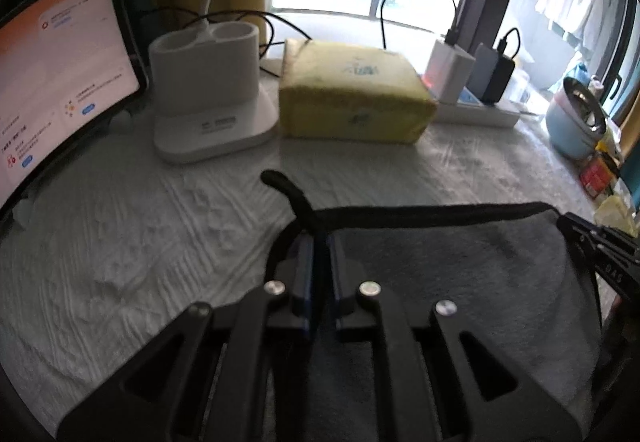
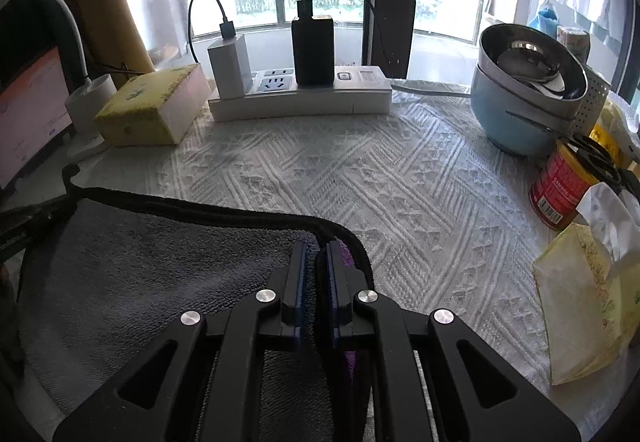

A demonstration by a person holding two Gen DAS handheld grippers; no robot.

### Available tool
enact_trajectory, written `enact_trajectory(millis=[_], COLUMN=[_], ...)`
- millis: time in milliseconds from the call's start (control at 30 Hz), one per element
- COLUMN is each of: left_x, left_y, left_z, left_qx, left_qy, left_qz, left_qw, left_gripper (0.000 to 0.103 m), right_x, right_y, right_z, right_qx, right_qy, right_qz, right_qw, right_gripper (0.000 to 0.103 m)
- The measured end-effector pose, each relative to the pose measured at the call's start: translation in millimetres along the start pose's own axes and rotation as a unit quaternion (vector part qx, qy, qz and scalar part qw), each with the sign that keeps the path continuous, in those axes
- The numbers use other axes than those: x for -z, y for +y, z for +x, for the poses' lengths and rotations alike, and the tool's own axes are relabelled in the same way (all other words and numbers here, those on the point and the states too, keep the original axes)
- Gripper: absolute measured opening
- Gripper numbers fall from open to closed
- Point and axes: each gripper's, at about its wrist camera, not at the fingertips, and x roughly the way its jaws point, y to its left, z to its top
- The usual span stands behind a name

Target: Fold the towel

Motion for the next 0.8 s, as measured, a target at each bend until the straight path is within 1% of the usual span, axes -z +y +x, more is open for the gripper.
enact_trajectory(millis=[100,233,367,433,467,533,600,633,667,700,800], left_x=[0,1,2,2,1,0,0,0,1,2,7], left_y=[-2,0,-1,-2,-3,-3,-2,-2,-2,-3,-7], left_z=[1,-1,-3,-8,-11,-15,-22,-26,-33,-36,-45], left_qx=[-0.007,-0.013,-0.018,-0.020,-0.023,-0.028,-0.025,-0.025,-0.024,-0.023,-0.011], left_qy=[0.000,-0.002,0.003,0.000,-0.002,-0.001,-0.008,-0.014,-0.023,-0.025,-0.029], left_qz=[0.006,0.001,0.003,0.007,0.011,0.014,0.011,0.009,0.008,0.009,0.004], left_qw=[1.0000,0.9999,0.9998,0.9998,0.9997,0.9995,0.9996,0.9996,0.9994,0.9994,0.9995], left_gripper=[0.011,0.013,0.018,0.020,0.022,0.033,0.070,0.077,0.084,0.085,0.088], right_x=[1,2,1,1,1,0,0,0,0,0,1], right_y=[-1,-3,-3,-4,-5,-6,-6,-5,-4,-4,-3], right_z=[3,3,3,3,3,4,4,4,3,2,-5], right_qx=[-0.002,-0.001,0.001,0.000,-0.005,-0.014,-0.022,-0.025,-0.026,-0.027,-0.023], right_qy=[0.008,0.011,0.014,0.016,0.016,0.017,0.019,0.019,0.019,0.018,0.007], right_qz=[0.007,0.015,0.018,0.020,0.022,0.022,0.019,0.018,0.016,0.014,0.014], right_qw=[1.000,1.000,1.000,1.000,1.000,1.000,0.999,0.999,0.999,0.999,1.000], right_gripper=[0.016,0.019,0.022,0.026,0.028,0.035,0.040,0.044,0.046,0.050,0.068])
